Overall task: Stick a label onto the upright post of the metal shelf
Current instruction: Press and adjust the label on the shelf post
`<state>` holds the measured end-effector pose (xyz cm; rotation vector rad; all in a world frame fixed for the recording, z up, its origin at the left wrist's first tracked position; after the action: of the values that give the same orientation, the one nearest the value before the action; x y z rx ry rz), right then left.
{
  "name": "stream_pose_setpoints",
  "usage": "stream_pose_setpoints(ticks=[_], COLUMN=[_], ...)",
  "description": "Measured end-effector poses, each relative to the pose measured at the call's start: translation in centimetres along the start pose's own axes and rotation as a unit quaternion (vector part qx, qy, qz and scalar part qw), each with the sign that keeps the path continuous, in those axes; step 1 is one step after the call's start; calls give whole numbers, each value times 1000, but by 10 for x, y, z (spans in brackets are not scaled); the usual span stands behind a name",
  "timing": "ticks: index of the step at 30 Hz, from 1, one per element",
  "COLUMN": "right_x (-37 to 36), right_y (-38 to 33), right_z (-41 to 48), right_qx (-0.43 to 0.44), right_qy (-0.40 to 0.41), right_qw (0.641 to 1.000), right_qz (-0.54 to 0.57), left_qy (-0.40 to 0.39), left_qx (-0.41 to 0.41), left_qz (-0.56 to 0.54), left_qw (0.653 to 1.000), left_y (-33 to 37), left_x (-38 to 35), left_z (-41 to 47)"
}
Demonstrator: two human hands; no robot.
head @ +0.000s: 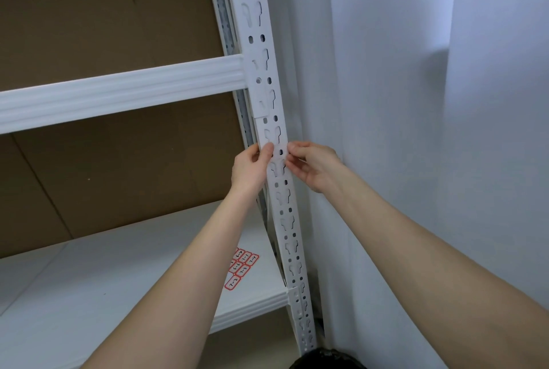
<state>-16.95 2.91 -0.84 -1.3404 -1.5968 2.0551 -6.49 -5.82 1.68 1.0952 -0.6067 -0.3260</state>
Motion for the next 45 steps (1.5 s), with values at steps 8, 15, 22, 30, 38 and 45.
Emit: stream_pose_setpoints(ticks=[8, 15, 22, 30, 38, 45], right_x=[3, 8, 9, 5, 7, 8], right_y=[2, 10, 9, 3, 5, -2], right_z=[-2, -3, -2, -1, -3, -6], right_qx=[-24, -29, -26, 7, 36, 91], right_qy=[13, 38, 55, 23, 6, 7], right_qw=[999, 998, 998, 1000, 999, 992], right_qz=[31, 37, 35, -14, -21, -83], left_qy=[-72, -43, -19, -13, -22, -41], left_qx=[-11, 37, 44, 41, 23, -6], left_qz=[-95, -134, -120, -116, -132, -121], left_qw=[993, 989, 992, 992, 991, 992], left_y=[-6, -4, -6, -1, -4, -4], left_x=[-3, -2, -2, 0, -2, 0], left_z=[-7, -10, -8, -9, -13, -9])
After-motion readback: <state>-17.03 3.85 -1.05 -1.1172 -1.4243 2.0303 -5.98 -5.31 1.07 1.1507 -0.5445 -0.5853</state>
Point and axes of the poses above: each hand's wrist, its own z-axis towards the middle knuckle, its own x-axis out of the back of the hand, y = z × x, the point moved 8 cm from there along z, towards the middle knuckle, and after that the axes turned 2 degrees about x, right-handed, at the moved point
